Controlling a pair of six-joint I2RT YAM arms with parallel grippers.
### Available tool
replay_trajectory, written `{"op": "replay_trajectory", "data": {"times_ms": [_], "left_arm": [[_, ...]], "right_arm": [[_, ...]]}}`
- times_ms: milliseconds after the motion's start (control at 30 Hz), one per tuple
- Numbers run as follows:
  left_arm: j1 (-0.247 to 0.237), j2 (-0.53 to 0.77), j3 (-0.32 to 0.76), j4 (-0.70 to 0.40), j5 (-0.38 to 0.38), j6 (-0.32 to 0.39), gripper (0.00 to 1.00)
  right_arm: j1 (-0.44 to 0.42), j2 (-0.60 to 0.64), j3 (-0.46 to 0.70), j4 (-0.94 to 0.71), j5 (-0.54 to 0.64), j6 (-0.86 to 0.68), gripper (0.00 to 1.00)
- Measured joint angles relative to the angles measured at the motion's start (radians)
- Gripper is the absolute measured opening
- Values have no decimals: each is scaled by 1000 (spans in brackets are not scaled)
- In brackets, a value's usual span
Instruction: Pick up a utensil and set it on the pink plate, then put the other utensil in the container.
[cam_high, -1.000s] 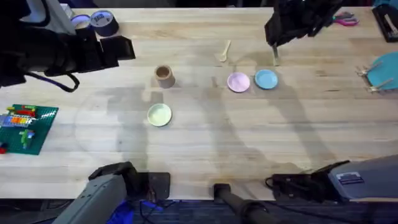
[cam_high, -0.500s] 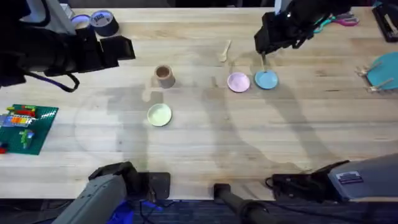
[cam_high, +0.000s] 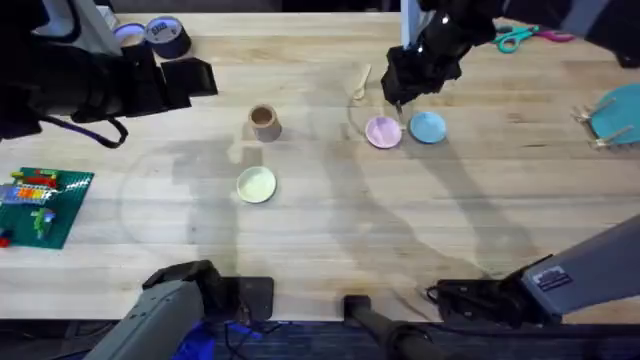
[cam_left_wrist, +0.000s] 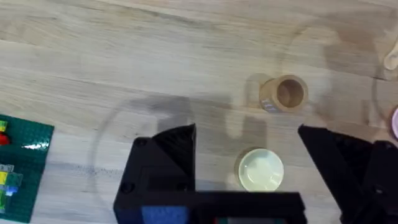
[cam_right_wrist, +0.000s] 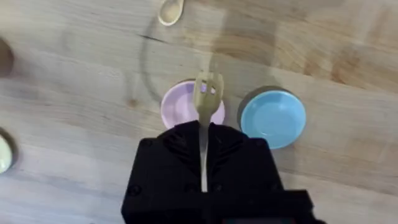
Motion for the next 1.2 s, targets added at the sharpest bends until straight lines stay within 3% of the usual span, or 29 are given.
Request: {"op": "replay_trajectory", "data": {"times_ms": [400, 1200], "left_arm": [[0, 0, 0, 0, 0, 0, 994], [0, 0, 0, 0, 0, 0, 994]], "right_arm": [[2, 58, -43, 32, 0, 1, 36], [8, 58, -131, 129, -49, 1, 43]]}}
